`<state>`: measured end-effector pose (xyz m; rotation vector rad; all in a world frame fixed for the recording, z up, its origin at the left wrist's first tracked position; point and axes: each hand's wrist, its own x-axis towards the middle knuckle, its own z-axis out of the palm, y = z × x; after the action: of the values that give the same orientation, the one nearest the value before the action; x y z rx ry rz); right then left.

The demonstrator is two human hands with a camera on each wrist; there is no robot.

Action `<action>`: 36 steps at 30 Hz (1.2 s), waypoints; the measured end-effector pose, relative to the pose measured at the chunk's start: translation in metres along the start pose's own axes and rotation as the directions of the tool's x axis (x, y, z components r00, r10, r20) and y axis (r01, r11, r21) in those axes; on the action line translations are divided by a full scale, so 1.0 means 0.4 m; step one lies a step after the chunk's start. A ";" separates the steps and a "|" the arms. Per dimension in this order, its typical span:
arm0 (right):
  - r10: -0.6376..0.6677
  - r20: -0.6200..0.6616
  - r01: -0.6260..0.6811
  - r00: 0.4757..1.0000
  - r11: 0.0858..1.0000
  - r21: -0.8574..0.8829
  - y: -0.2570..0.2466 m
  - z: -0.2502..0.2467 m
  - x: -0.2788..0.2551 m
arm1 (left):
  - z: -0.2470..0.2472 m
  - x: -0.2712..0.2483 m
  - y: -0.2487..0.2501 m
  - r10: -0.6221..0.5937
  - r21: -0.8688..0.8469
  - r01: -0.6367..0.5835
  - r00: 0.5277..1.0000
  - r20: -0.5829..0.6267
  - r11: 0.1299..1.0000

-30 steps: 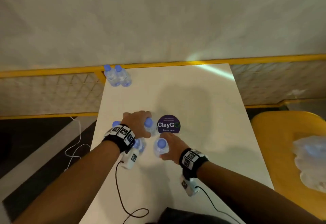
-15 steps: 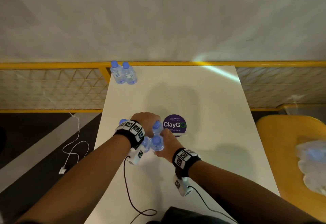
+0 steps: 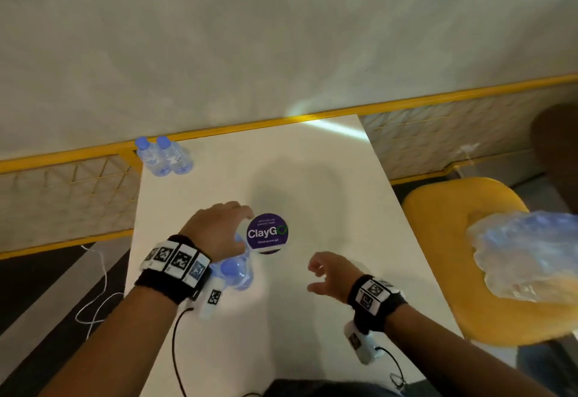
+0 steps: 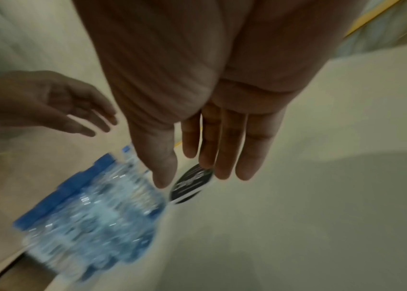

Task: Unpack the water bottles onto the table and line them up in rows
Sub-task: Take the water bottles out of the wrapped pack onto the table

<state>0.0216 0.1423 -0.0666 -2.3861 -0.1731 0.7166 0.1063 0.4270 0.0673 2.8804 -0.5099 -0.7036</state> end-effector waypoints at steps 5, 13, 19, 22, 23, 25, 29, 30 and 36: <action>0.298 -0.182 -0.276 0.937 0.952 0.136 0.308 -0.141 -0.238 | 0.042 0.100 0.304 0.238 -0.041 -0.235 0.966 0.098 0.971; 0.643 -0.409 -0.479 0.648 0.761 0.438 0.653 -0.283 -0.557 | 0.216 0.246 0.833 0.518 -0.153 -0.496 0.796 0.313 0.855; 0.774 -0.472 -0.497 0.422 0.633 0.593 0.818 -0.350 -0.649 | 0.343 0.286 1.149 0.572 -0.227 -0.529 0.699 0.430 0.818; 0.806 -0.458 -0.490 0.374 0.592 0.640 0.887 -0.388 -0.646 | 0.416 0.310 1.270 0.550 -0.313 -0.452 0.687 0.476 0.835; 0.816 -0.442 -0.482 0.373 0.577 0.659 0.909 -0.402 -0.640 | 0.442 0.324 1.308 0.534 -0.331 -0.420 0.697 0.478 0.845; 0.826 -0.430 -0.463 0.364 0.562 0.686 0.955 -0.428 -0.624 | 0.482 0.347 1.370 0.512 -0.375 -0.369 0.742 0.431 0.850; 0.824 -0.457 -0.489 0.336 0.567 0.662 1.030 -0.465 -0.588 | 0.520 0.401 1.466 0.389 -0.418 -0.252 0.876 0.285 0.873; 0.817 -0.471 -0.468 0.332 0.576 0.670 1.036 -0.475 -0.579 | 0.521 0.420 1.483 0.370 -0.385 -0.266 0.901 0.227 0.883; 0.781 -0.470 -0.304 0.411 0.603 0.737 1.064 -0.488 -0.528 | 0.508 0.501 1.525 0.214 -0.491 -0.155 0.974 0.067 0.857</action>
<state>-0.0745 -0.3610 -0.1036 -1.8950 1.1648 -0.0956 0.0001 -0.2234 -0.0711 2.2987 -0.5274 -0.8359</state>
